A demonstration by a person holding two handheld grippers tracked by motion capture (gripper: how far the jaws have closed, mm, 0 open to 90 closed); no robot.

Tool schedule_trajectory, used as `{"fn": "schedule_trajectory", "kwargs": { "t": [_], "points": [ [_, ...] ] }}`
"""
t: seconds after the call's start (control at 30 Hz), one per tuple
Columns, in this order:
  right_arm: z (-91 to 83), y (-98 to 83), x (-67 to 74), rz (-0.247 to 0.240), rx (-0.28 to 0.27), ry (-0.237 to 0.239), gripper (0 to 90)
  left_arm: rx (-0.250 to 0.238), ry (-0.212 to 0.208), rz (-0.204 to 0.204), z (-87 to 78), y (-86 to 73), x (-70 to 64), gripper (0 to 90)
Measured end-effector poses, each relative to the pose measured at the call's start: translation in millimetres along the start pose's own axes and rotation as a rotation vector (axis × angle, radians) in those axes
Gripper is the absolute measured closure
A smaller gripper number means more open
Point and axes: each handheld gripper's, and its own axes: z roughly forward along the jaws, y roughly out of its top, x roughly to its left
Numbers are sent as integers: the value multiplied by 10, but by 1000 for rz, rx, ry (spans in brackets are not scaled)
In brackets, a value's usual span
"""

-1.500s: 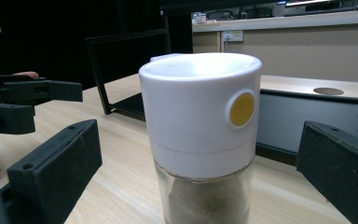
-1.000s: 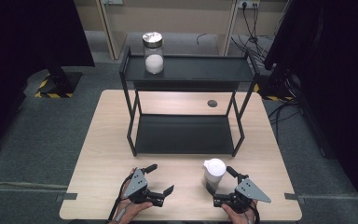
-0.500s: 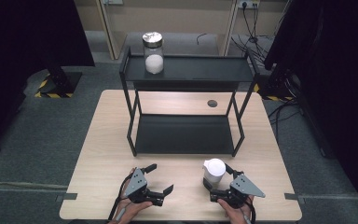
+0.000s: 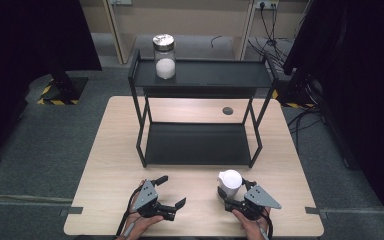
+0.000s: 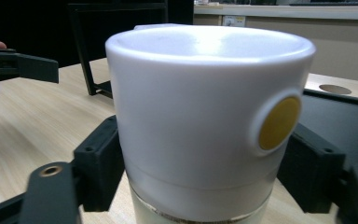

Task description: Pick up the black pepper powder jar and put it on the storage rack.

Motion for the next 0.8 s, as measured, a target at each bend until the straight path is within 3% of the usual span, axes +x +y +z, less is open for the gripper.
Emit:
{"fn": "schedule_trajectory", "kwargs": {
  "t": [0.53,0.8],
  "points": [
    [-6,27,41,-42,9,-6,307,-2,2,0,-4,-2,-1,8],
    [-37,30,38,-19,-7,-11,307,-2,3,1,-7,1,1,8]
  ]
}}
